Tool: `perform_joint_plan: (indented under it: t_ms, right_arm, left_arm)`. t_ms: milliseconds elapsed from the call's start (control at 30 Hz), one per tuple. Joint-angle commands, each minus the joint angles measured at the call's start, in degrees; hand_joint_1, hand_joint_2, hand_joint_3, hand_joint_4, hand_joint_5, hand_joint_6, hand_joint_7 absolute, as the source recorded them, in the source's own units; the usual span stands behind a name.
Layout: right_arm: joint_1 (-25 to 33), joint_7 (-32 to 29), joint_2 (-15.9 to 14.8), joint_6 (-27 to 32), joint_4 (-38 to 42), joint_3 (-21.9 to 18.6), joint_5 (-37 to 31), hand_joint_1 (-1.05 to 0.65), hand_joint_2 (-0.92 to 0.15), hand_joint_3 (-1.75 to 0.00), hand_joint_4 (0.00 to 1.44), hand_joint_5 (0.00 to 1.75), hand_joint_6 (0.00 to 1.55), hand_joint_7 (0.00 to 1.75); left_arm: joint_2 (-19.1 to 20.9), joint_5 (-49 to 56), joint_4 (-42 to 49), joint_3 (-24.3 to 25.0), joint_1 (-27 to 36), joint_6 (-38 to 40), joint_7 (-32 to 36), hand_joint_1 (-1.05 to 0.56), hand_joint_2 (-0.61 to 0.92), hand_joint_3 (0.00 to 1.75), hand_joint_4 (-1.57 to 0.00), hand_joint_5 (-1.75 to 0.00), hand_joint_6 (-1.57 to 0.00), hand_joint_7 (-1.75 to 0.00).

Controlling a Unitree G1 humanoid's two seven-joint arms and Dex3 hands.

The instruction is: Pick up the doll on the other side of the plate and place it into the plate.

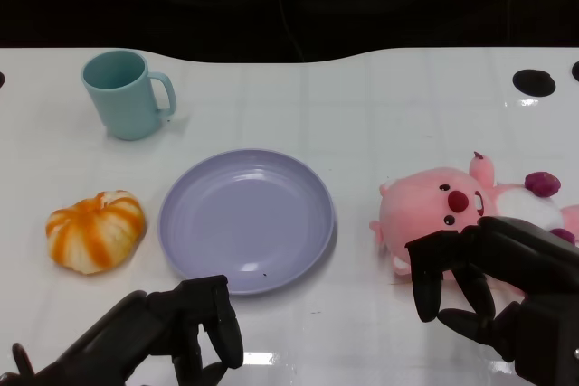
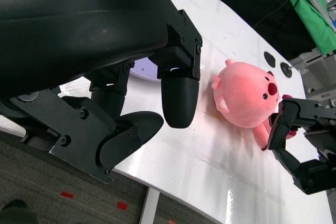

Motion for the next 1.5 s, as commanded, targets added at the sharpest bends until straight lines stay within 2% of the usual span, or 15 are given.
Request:
perform_joint_plan:
  t_ms: [33, 800, 933, 1000, 1067, 1100, 1133, 1167, 1233, 1267, 1300, 1367, 1500]
  right_arm:
    - [0.38, -0.08, -0.70, 0.47, -0.62, -0.48, 0.25, -0.14, -0.33, -1.35, 0.86, 1.75, 0.80, 1.42]
    - [-0.20, -0.69, -0.43, -0.78, 0.96, -0.65, 0.53, -0.16, -0.33, -1.36, 0.84, 1.75, 0.80, 1.42]
    - [0.00, -1.69, 0.55, -1.28, 1.51, -1.18, 2.00, -0.14, -0.34, -1.35, 0.83, 1.73, 0.80, 1.33]
    - [0.01, -2.27, 1.00, -1.82, 1.76, -1.43, 2.86, -0.12, -0.36, -1.28, 0.84, 1.62, 0.82, 1.20]
    - [-0.09, -2.66, 1.16, -2.24, 1.90, -1.55, 3.33, -0.12, -0.43, -1.10, 0.83, 1.43, 0.83, 1.02]
    - [-0.10, -2.91, 1.34, -2.11, 1.78, -1.69, 3.57, -0.12, -0.44, -1.06, 0.83, 1.39, 0.83, 0.98]
    - [-0.07, -3.23, 1.47, -1.74, 1.45, -1.83, 3.51, -0.14, -0.48, -0.96, 0.81, 1.34, 0.83, 0.89]
    - [0.01, -3.69, 1.65, -1.53, 1.06, -2.02, 3.34, -0.17, -0.56, -0.77, 0.77, 1.28, 0.83, 0.70]
    - [0.00, -4.92, 2.21, -2.82, 1.30, -2.36, 3.30, -0.19, -0.69, -0.50, 0.73, 1.16, 0.85, 0.46]
    - [-0.06, -5.66, 2.51, -3.93, 1.76, -2.47, 3.26, -0.20, -0.74, -0.34, 0.68, 0.98, 0.83, 0.32]
    - [-0.18, -6.34, 2.65, -4.89, 2.20, -2.54, 3.01, -0.21, -0.77, -0.27, 0.66, 0.90, 0.81, 0.26]
    - [-0.35, -7.13, 2.53, -5.82, 2.66, -2.68, 2.36, -0.32, -0.84, -0.15, 0.53, 0.70, 0.68, 0.12]
    - [-0.97, -8.11, 1.82, -7.04, 3.61, -3.07, 1.17, -0.47, -0.91, -0.05, 0.33, 0.55, 0.49, 0.01]
  left_arm:
    - [0.63, 0.14, -0.46, 0.63, 0.42, -0.78, 0.21, -0.19, 0.60, 1.09, -0.62, -1.75, -0.48, -1.67]
    - [0.90, -0.15, -0.68, 0.90, 0.05, -0.01, -0.23, -0.20, 0.60, 1.09, -0.62, -1.75, -0.48, -1.67]
    - [0.86, -0.05, -0.46, 0.85, -0.02, 0.02, -0.18, -0.21, 0.60, 1.09, -0.62, -1.75, -0.48, -1.67]
    - [0.85, -0.04, -0.58, 0.86, 0.02, 0.19, -0.16, -0.21, 0.60, 1.09, -0.62, -1.75, -0.48, -1.67]
    - [0.83, -0.08, -0.44, 0.88, 0.01, -0.01, -0.16, -0.19, 0.60, 1.09, -0.62, -1.75, -0.48, -1.66]
    - [0.85, -0.06, -0.42, 0.89, -0.01, 0.06, -0.17, -0.19, 0.60, 1.09, -0.62, -1.75, -0.48, -1.66]
    - [0.81, -0.10, -0.37, 0.90, -0.02, 0.10, -0.16, -0.19, 0.60, 1.09, -0.62, -1.75, -0.48, -1.66]
    - [0.79, -0.14, -0.25, 0.91, -0.02, -0.05, -0.15, -0.19, 0.60, 1.09, -0.62, -1.75, -0.48, -1.66]
    - [0.75, -0.18, -0.08, 0.94, 0.03, -0.31, -0.13, -0.19, 0.60, 1.09, -0.61, -1.75, -0.48, -1.66]
    - [0.74, -0.20, -0.07, 0.95, 0.07, -0.33, -0.13, -0.19, 0.60, 1.09, -0.61, -1.75, -0.49, -1.66]
    - [0.71, -0.26, 0.00, 0.97, 0.10, -0.34, -0.15, -0.19, 0.59, 1.09, -0.61, -1.75, -0.49, -1.66]
    - [0.76, -0.11, 0.14, 0.94, 0.15, -0.63, -0.13, -0.19, 0.60, 1.09, -0.61, -1.75, -0.49, -1.65]
    - [0.68, -0.21, 0.11, 0.87, 0.18, -0.51, -0.16, -0.19, 0.59, 1.09, -0.62, -1.75, -0.49, -1.65]
